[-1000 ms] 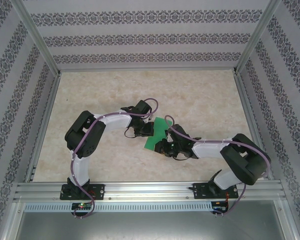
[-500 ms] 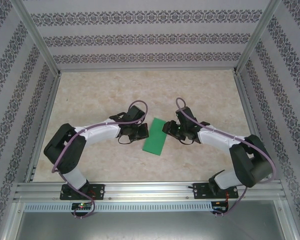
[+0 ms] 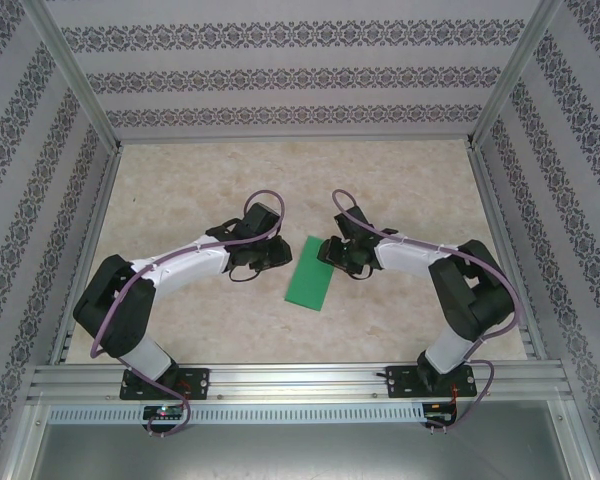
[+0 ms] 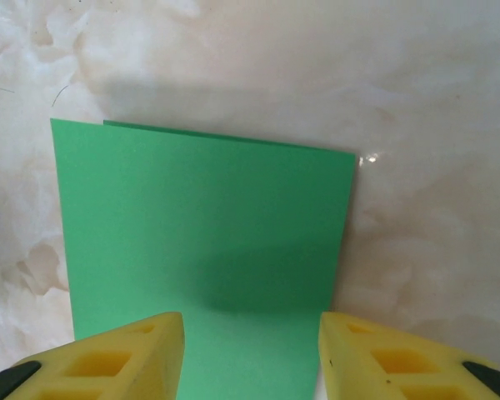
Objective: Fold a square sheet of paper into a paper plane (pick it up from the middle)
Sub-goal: Fold the triangle a second time at the center of the table.
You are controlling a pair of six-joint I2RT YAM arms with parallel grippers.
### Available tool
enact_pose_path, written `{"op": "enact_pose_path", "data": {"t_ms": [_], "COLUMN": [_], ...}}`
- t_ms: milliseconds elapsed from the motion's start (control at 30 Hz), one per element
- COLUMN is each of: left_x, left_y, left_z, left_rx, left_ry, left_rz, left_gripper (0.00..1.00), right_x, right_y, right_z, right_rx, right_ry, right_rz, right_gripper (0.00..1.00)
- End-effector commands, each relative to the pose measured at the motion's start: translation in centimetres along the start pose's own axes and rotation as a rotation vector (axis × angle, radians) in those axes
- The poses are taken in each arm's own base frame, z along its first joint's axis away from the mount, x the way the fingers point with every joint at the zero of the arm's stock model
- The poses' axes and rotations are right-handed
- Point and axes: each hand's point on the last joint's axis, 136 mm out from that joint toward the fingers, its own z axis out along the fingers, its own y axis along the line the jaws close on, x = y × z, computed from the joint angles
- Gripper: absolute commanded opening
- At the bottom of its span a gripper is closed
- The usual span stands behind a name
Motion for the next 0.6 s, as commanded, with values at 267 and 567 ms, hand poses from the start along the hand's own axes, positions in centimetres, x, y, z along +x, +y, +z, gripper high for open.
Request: {"op": "enact_pose_path", "data": {"t_ms": [267, 567], "left_x": [0.5, 1.6], "left_y": [0.4, 0.9], "left_z": [1.1, 1.8], "left_rx": [0.057, 0.066], "left_ry": [0.082, 0.143], "left_rz": [-0.006, -0.017], "left_gripper": [0.36, 0.41], "right_x": [-1.2, -2.1], "right_y": [3.2, 2.2], "right_z": [0.7, -1.9], "right_rx": [-0.061, 0.018], "right_ry": [0.013, -0.054], "right_rz": [-0.067, -0.087], "right_gripper": [0.48, 0.50]}}
